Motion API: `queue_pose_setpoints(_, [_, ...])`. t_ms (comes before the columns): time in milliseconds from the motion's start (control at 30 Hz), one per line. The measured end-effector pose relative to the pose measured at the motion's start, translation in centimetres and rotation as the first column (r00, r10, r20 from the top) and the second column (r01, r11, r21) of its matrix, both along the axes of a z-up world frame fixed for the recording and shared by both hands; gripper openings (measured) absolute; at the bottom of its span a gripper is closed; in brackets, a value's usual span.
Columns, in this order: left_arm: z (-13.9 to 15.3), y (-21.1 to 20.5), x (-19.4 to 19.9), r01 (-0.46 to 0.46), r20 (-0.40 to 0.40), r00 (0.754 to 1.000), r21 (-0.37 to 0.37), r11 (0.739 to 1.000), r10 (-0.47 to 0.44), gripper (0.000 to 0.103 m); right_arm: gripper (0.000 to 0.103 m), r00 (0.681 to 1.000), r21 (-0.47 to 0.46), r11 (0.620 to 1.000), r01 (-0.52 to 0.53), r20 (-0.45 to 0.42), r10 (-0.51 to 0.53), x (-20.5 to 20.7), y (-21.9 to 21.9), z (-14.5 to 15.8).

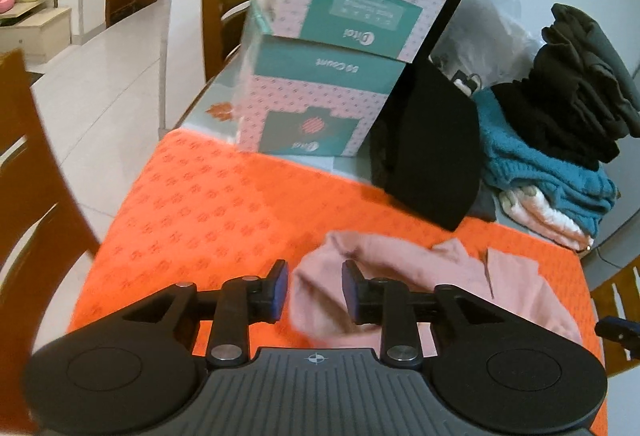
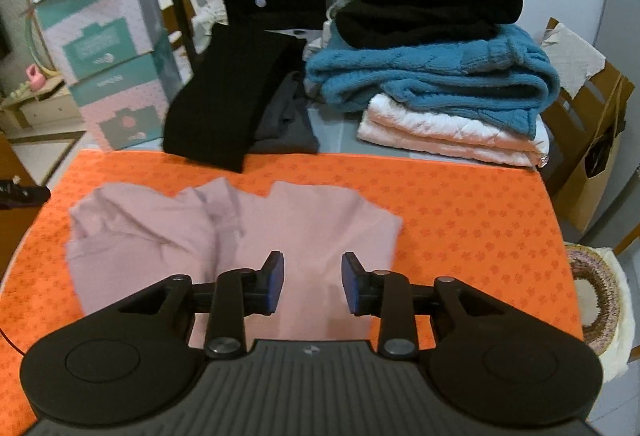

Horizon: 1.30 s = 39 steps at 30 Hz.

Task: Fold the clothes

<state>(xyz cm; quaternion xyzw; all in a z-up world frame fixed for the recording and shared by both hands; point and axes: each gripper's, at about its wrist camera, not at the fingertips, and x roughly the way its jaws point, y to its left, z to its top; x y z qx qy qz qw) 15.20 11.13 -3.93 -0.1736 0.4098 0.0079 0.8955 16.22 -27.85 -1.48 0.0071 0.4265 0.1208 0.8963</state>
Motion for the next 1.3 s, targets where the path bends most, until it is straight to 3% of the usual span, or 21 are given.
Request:
queue_pose_setpoints(267, [-0.3, 0.7, -4.8, -0.033, -0.064, 0.997, -0.050, 0.998, 0.030, 0.040, 0.042, 0.990, 0.110, 0.990, -0.090, -0.097, 0.101, -2.9, 2.9, -2.1])
queue_pose_setpoints(400, [-0.6, 0.4, -6.9, -0.041, -0.089, 0.995, -0.083, 0.996, 0.034, 0.045, 0.052, 0.982, 0.133, 0.984, -0.114, -0.132, 0.132, -3.1, 5.1, -4.0])
queue_pose_setpoints(533, [-0.8, 0.1, -8.8, -0.047, -0.100, 0.994, -0.104, 0.993, 0.036, 0.048, 0.051, 0.981, 0.125, 0.988, -0.091, -0.162, 0.111, -2.0, 6.4, -5.7])
queue_pose_setpoints(567, [-0.8, 0.0, -9.2, -0.048, -0.102, 0.994, -0.109, 0.993, 0.037, 0.049, 0.042, 0.980, 0.122, 0.989, -0.087, -0.169, 0.107, -1.8, 6.7, -6.0])
queue_pose_setpoints(600, [-0.8, 0.1, -9.6, -0.054, -0.106, 0.994, -0.115, 0.992, 0.041, 0.049, 0.024, 0.978, 0.120, 0.989, -0.087, -0.176, 0.108, -1.6, 6.9, -6.3])
queue_pose_setpoints(667, [-0.7, 0.2, -10.4, -0.066, -0.108, 0.993, -0.132, 0.989, 0.052, 0.053, 0.009, 0.976, 0.117, 0.988, -0.103, -0.177, 0.123, -1.8, 7.4, -6.1])
queue_pose_setpoints(833, [-0.5, 0.5, -11.9, -0.102, -0.114, 0.990, -0.196, 0.975, 0.081, 0.057, 0.006, 0.972, 0.085, 0.973, -0.216, -0.077, 0.223, -4.7, 9.5, -3.4])
queue_pose_setpoints(933, [-0.8, 0.2, -12.2, -0.104, -0.127, 0.989, -0.231, 0.967, 0.076, 0.061, 0.006, 0.934, 0.057, 0.933, -0.355, -0.020, 0.357, -7.5, 11.5, -2.1])
queue_pose_setpoints(1067, [-1.2, -1.3, -12.5, -0.056, -0.136, 0.990, -0.257, 0.965, 0.021, 0.066, 0.006, 0.843, 0.012, 0.843, -0.538, 0.017, 0.538, -11.1, 13.8, -1.9])
queue_pose_setpoints(1233, [-1.9, -3.9, -12.6, 0.052, -0.151, 0.984, -0.258, 0.965, -0.094, 0.071, 0.006, 0.712, -0.031, 0.712, -0.702, -0.048, 0.700, -14.6, 16.4, -3.5])
queue_pose_setpoints(1300, [-2.4, -5.0, -12.4, 0.097, -0.164, 0.976, -0.252, 0.963, -0.141, 0.075, 0.006, 0.689, -0.029, 0.689, -0.724, -0.071, 0.721, -15.3, 16.9, -4.0])
